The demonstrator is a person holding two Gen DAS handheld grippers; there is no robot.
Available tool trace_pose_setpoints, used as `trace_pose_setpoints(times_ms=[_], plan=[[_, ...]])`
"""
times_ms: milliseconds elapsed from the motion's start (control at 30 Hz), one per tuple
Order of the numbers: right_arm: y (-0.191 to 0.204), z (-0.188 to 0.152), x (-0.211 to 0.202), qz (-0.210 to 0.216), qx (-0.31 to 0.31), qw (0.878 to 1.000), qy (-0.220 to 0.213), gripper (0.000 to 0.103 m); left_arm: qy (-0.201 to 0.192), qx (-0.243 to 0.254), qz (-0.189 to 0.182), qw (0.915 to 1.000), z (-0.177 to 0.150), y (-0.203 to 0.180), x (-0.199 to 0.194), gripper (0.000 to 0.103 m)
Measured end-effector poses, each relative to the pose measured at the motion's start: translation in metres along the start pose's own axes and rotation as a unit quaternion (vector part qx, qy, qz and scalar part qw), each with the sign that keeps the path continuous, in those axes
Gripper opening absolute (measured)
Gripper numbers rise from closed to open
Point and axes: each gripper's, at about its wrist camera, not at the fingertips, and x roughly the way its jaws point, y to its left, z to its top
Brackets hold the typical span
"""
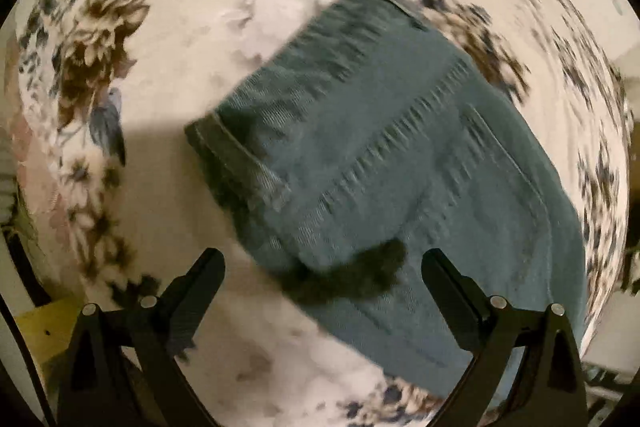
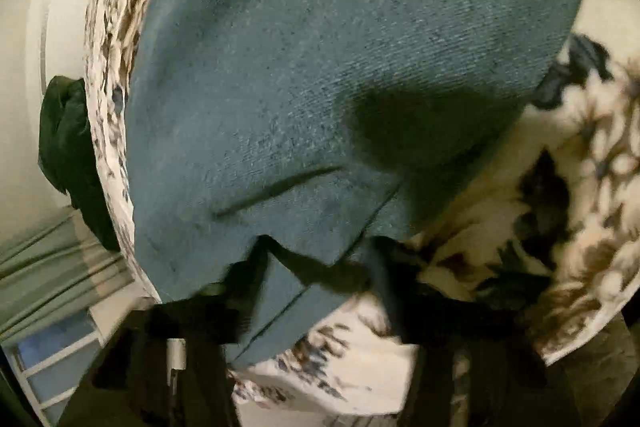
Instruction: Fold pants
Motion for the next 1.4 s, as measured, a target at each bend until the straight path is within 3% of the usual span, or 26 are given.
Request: trace_pose_setpoints(times_ms=[33, 67, 167, 233, 300, 400, 500, 600, 800, 933, 1033, 1100, 1167, 1233, 1267, 1300, 1333, 1400], plan=[[0.004, -0.001, 0.0, 0.0, -0.003, 1.0, -0.012, 0.028, -0.001, -0.011, -0.009, 0.9999, 0.004, 0.004, 0.004, 0.101], [0.008, -0.005, 0.0, 0.01, -0.006, 1.0, -0.021, 0.023, -0.004, -0.02, -0.015, 0.9997, 0.009, 0.008, 0.007, 0.099], [0.015, -0.009, 0.007, 0.005, -0.012, 1.0, -0.021, 0.023, -0.004, -0.052, -0.032, 0.9981, 0.017, 0.021, 0.016, 0.09], [0.019, -0.01, 0.012, 0.001, -0.01, 1.0, -0.023, 0.02, -0.009, -0.073, -0.042, 0.9964, 0.018, 0.028, 0.02, 0.066], [0.023, -0.013, 0.013, -0.007, -0.014, 0.999, -0.033, 0.012, -0.024, -0.082, -0.048, 0.9952, 0.016, 0.034, 0.018, 0.05], [0.034, -0.016, -0.004, -0.016, -0.028, 0.998, -0.046, 0.008, -0.056, -0.039, -0.03, 0.9973, 0.01, 0.02, 0.002, 0.032], [0.042, -0.028, -0.027, -0.024, -0.06, 0.996, -0.058, 0.005, -0.077, -0.003, -0.025, 0.9968, 0.001, 0.017, -0.02, 0.028], [0.048, -0.037, -0.042, -0.023, -0.076, 0.995, -0.057, 0.005, -0.074, -0.007, -0.035, 0.9966, 0.006, 0.029, -0.029, 0.027], [0.039, -0.043, -0.047, -0.048, -0.095, 0.994, -0.038, 0.005, -0.048, -0.011, -0.032, 0.9983, 0.02, 0.028, -0.014, 0.027], [0.019, -0.031, -0.017, -0.082, -0.079, 0.993, -0.01, 0.006, -0.025, -0.002, -0.013, 0.9996, 0.013, 0.043, 0.007, 0.028], [0.01, -0.02, 0.004, -0.138, -0.062, 0.987, 0.047, 0.034, -0.024, 0.009, 0.003, 0.9997, 0.011, 0.038, 0.0, 0.033], [0.022, -0.025, -0.002, -0.175, -0.094, 0.977, 0.079, 0.041, -0.029, 0.042, 0.035, 0.9981, 0.004, 0.024, -0.014, 0.036], [0.052, -0.04, -0.013, -0.177, -0.149, 0.966, 0.117, 0.041, -0.041, 0.09, 0.048, 0.9939, -0.008, 0.004, -0.03, 0.052], [0.093, -0.054, -0.017, -0.155, -0.202, 0.955, 0.15, 0.047, -0.058, 0.138, 0.066, 0.9865, -0.02, -0.019, -0.042, 0.092], [0.122, -0.058, -0.014, -0.148, -0.238, 0.946, 0.162, 0.058, -0.069, 0.159, 0.065, 0.9828, -0.024, -0.031, -0.046, 0.094], [0.157, -0.061, -0.005, -0.138, -0.283, 0.933, 0.172, 0.061, -0.081, 0.176, 0.064, 0.9789, -0.026, -0.044, -0.048, 0.094], [0.183, -0.062, 0.004, -0.125, -0.316, 0.924, 0.175, 0.062, -0.089, 0.195, 0.061, 0.9748, -0.027, -0.062, -0.045, 0.094], [0.248, -0.062, 0.035, -0.112, -0.406, 0.89, 0.175, 0.062, -0.091, 0.21, 0.051, 0.9722, -0.023, -0.083, -0.038, 0.094]])
